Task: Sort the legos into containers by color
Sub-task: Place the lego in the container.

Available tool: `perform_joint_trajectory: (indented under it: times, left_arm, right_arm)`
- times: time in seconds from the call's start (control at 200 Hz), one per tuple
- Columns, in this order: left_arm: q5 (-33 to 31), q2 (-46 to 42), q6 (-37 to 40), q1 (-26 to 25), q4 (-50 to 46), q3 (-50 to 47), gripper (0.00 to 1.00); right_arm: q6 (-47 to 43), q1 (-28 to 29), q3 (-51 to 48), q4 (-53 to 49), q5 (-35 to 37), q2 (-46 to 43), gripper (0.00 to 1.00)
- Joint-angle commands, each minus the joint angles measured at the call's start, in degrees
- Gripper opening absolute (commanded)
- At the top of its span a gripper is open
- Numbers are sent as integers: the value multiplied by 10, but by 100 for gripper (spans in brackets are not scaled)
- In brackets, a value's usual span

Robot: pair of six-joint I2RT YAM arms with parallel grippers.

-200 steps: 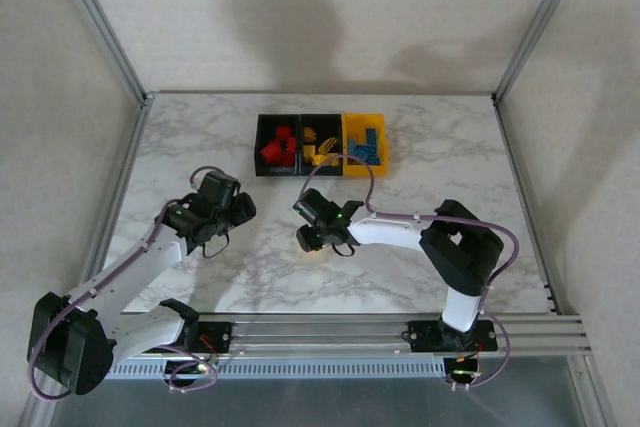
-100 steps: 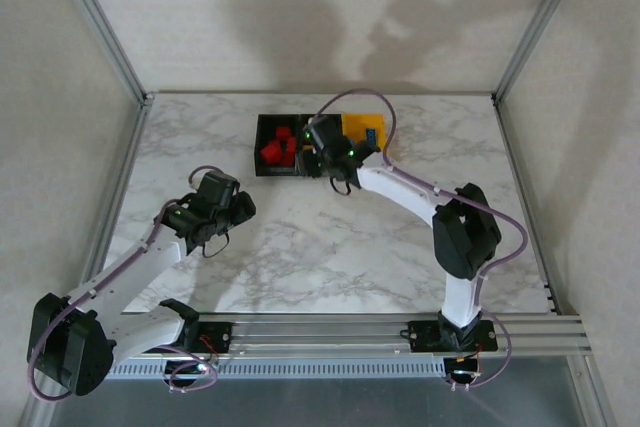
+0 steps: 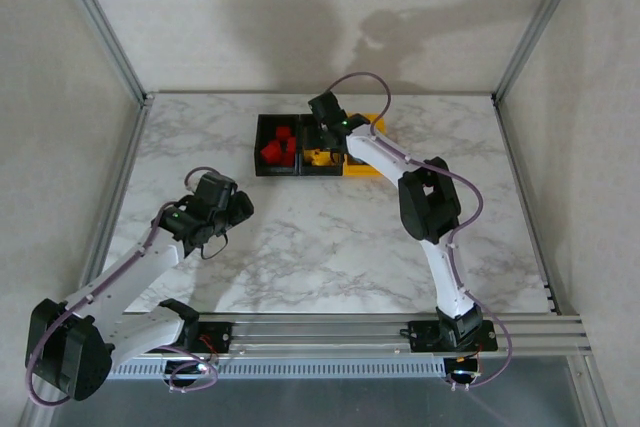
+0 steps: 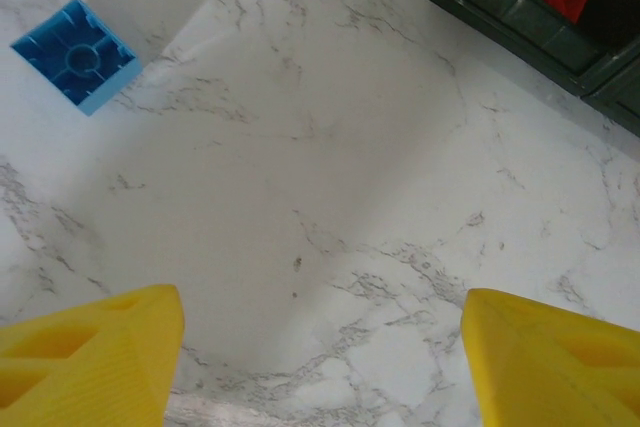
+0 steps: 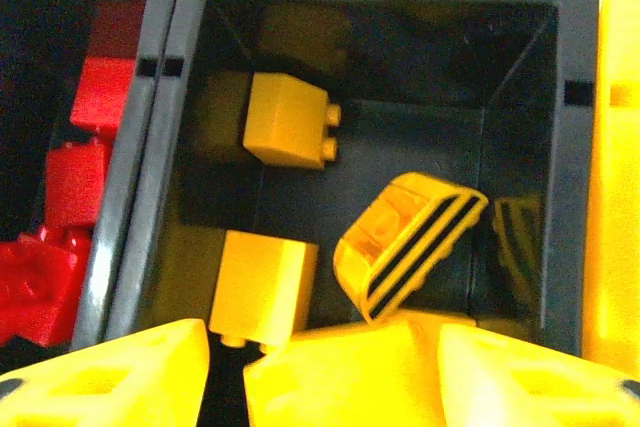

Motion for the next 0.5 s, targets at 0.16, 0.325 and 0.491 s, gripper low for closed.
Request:
perform_joint_trajectory:
  times: [0.16, 0.325, 0.491]
  left_arm:
    - [-61, -2, -27, 19, -26, -12, 83]
    - [-80, 44, -31, 48, -3, -13, 88]
    - [-121, 111, -55, 71, 15, 2, 92]
  right_arm:
    - [-3, 5, -14, 17, -19, -53, 65]
    - [-7, 19, -111, 68, -22, -152, 65]
    - [-2, 33, -226, 106, -21, -270, 65]
